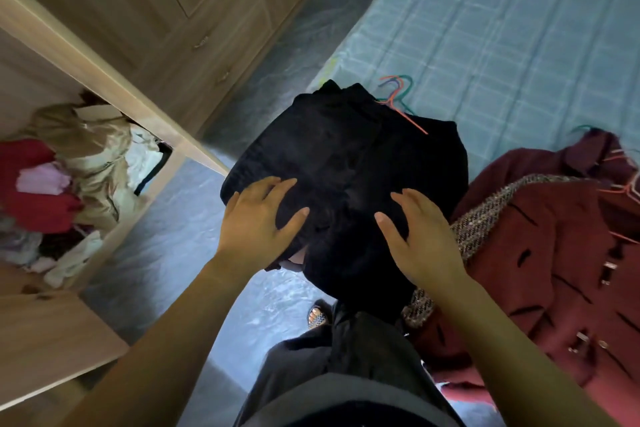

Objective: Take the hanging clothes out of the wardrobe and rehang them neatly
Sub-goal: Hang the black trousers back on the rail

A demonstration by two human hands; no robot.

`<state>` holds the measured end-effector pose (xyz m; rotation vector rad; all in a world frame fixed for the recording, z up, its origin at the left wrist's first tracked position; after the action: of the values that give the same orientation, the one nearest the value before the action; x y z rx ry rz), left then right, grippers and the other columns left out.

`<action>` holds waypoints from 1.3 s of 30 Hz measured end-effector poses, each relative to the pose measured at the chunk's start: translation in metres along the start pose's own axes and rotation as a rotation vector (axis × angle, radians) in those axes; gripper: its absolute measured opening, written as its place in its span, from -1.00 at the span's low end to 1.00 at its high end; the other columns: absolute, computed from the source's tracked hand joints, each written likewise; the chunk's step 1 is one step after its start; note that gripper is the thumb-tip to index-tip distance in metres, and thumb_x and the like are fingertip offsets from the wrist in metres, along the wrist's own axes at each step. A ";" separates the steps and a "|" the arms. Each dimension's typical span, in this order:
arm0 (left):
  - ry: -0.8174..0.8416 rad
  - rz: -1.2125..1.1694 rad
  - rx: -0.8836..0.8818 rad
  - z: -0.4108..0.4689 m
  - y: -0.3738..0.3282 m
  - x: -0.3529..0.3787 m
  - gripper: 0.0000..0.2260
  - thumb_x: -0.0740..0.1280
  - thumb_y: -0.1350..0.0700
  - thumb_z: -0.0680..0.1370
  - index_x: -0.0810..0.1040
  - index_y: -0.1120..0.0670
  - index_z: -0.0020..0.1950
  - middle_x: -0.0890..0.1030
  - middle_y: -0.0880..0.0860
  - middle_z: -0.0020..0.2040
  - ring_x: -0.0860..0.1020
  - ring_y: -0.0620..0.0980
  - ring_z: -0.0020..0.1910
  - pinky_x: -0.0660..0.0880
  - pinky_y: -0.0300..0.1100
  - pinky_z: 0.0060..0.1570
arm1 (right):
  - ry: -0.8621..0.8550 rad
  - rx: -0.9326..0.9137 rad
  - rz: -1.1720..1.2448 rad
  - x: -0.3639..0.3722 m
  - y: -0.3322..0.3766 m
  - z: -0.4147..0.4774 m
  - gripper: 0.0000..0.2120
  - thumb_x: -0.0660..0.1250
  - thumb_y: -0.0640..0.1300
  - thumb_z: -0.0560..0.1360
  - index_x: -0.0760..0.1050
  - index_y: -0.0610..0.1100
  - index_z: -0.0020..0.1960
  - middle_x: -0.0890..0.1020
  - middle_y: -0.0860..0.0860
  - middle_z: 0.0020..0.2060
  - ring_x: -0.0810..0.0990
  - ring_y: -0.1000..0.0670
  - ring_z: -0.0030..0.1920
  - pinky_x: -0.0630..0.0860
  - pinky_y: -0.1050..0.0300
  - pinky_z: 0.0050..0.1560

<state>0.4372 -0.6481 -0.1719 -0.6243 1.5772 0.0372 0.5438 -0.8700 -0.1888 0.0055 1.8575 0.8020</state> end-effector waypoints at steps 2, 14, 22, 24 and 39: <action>0.014 0.029 0.006 0.015 -0.006 -0.004 -0.41 0.01 -0.33 0.48 0.41 -0.05 0.37 0.48 0.04 0.31 0.43 0.07 0.29 0.38 0.18 0.24 | -0.004 0.015 -0.001 -0.001 -0.012 0.006 -0.35 0.00 0.31 0.52 0.36 -0.13 0.38 0.37 -0.10 0.38 0.29 -0.09 0.40 0.29 -0.16 0.36; 0.104 0.087 0.221 0.157 -0.025 -0.007 -0.47 0.09 -0.28 0.51 0.47 0.01 0.31 0.55 0.03 0.19 0.52 0.07 0.15 0.48 0.01 0.09 | -0.071 0.130 0.097 -0.028 -0.029 0.130 -0.40 0.09 0.24 0.51 0.39 -0.15 0.36 0.39 -0.14 0.36 0.34 -0.14 0.37 0.32 -0.16 0.32; 0.388 0.098 0.484 0.276 -0.053 0.048 -0.46 0.07 -0.29 0.51 0.42 -0.01 0.35 0.49 0.03 0.26 0.48 0.04 0.20 0.44 0.08 0.15 | -0.079 0.324 0.023 -0.028 -0.083 0.192 -0.43 0.16 0.20 0.53 0.36 -0.16 0.38 0.37 -0.15 0.37 0.34 -0.17 0.35 0.33 -0.12 0.32; 0.391 0.127 0.502 0.313 -0.043 0.055 -0.43 0.04 -0.30 0.49 0.44 0.01 0.34 0.50 0.04 0.25 0.49 0.05 0.19 0.46 0.01 0.13 | -0.079 0.377 0.032 -0.018 -0.098 0.215 -0.45 0.21 0.15 0.53 0.35 -0.17 0.39 0.35 -0.16 0.38 0.32 -0.17 0.36 0.32 -0.09 0.33; 0.700 0.170 0.406 0.416 -0.002 0.166 -0.49 0.18 -0.16 0.57 0.26 0.03 0.46 0.46 0.11 0.30 0.42 0.13 0.27 0.42 0.03 0.17 | 0.130 0.684 0.169 0.054 -0.181 0.259 -0.37 0.28 0.06 0.53 0.12 -0.03 0.50 0.22 -0.13 0.43 0.35 -0.17 0.31 0.41 -0.13 0.24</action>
<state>0.8222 -0.5484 -0.3778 -0.1756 2.2276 -0.4052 0.7984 -0.8562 -0.3832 0.5585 2.1946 0.2461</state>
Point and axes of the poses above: each hand's wrist, its own z-axis towards the middle knuckle, its own x-axis out of the palm, y = z × x, the point moved 3 cm from there along z, towards the middle knuckle
